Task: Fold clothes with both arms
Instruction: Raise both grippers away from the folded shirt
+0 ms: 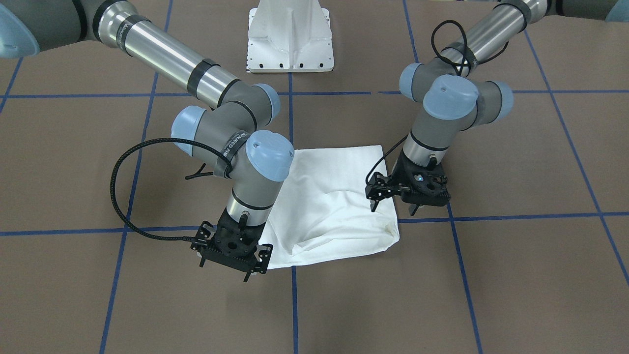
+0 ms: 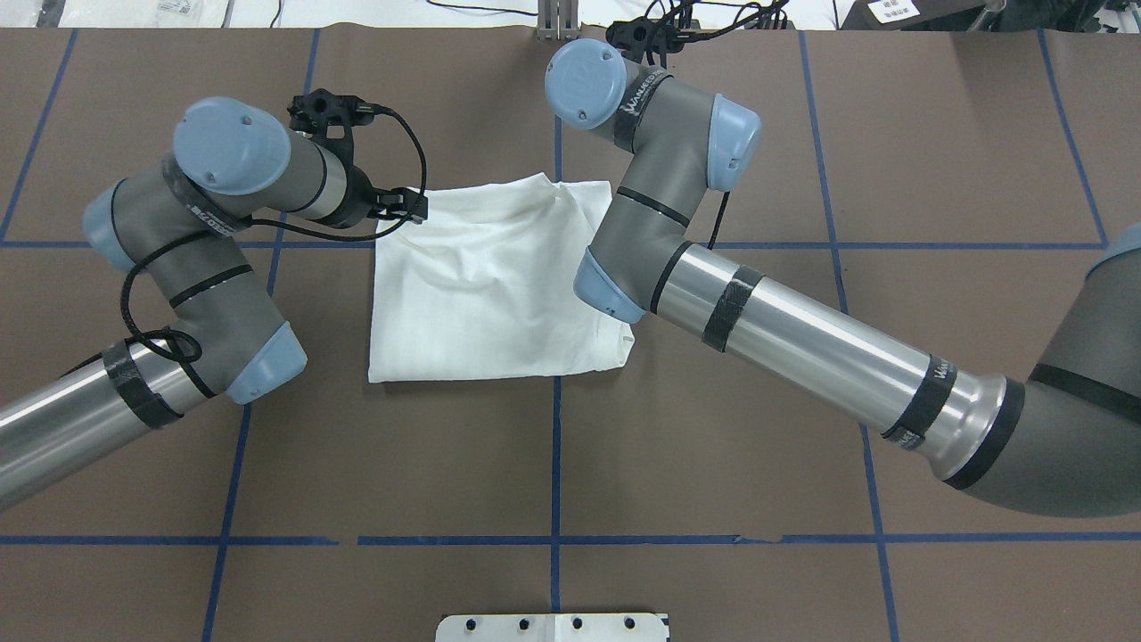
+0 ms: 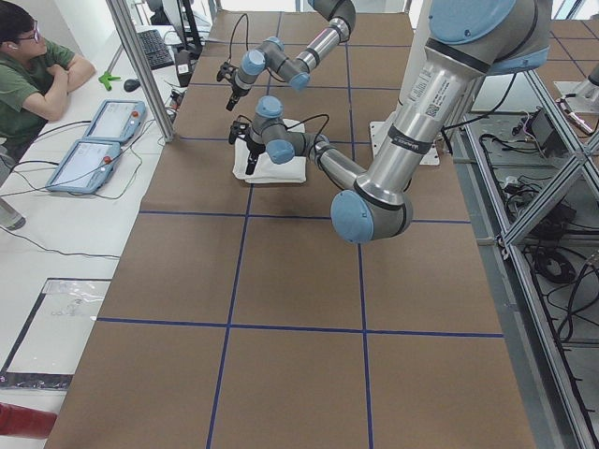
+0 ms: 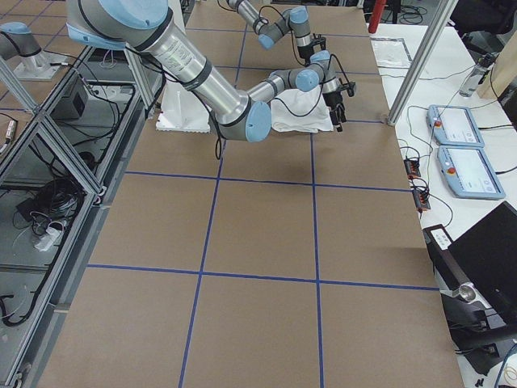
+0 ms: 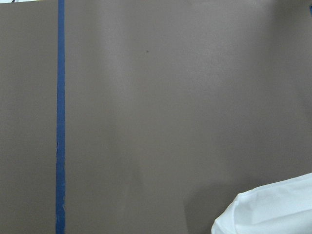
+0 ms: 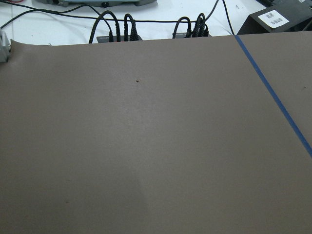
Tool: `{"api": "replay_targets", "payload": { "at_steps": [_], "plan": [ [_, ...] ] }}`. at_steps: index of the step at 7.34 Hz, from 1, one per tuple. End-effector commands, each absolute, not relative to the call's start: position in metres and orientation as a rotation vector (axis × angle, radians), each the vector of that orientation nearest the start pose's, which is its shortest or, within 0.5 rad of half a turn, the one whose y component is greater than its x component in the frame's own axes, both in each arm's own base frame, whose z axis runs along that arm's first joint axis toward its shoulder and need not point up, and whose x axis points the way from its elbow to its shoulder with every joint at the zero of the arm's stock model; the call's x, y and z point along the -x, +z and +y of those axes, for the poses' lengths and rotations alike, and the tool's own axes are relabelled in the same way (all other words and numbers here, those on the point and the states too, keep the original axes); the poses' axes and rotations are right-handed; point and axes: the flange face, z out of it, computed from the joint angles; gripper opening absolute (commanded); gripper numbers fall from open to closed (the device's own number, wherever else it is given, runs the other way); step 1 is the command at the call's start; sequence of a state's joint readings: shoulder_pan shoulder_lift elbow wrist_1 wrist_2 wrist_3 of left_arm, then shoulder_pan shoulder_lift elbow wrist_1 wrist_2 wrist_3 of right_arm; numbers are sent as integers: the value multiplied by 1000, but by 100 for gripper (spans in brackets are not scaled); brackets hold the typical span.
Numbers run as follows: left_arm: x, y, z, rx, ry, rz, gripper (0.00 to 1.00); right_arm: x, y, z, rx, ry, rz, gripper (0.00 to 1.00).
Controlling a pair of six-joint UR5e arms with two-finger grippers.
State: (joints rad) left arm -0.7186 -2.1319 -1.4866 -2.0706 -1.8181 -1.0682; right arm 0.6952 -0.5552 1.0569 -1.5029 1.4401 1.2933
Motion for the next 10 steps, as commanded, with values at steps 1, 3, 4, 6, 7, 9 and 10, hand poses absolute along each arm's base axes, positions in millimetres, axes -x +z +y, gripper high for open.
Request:
{"api": "replay_targets", "payload": {
  "at_steps": [1, 3, 4, 6, 7, 9, 10],
  "plan": [
    [-501, 307, -540, -374, -80, 907, 100, 544, 221, -645, -385, 429, -482, 100],
    [-546, 307, -590, -361, -244, 829, 100, 544, 223, -645, -385, 429, -480, 100],
    [-529, 309, -611, -376, -278, 819, 100, 544, 225, -645, -383, 429, -478, 100],
    [-504, 350, -650, -393, -344, 742, 100, 545, 234, -642, -379, 428, -472, 100],
    [-498, 355, -657, -418, -358, 716, 100, 542, 240, -639, -383, 429, -484, 100],
    [-496, 341, -657, -425, -351, 741, 100, 537, 244, -632, -392, 421, -505, 100],
    [-484, 321, -653, -438, -305, 772, 100, 537, 236, -626, -357, 399, -542, 100]
  ]
}}
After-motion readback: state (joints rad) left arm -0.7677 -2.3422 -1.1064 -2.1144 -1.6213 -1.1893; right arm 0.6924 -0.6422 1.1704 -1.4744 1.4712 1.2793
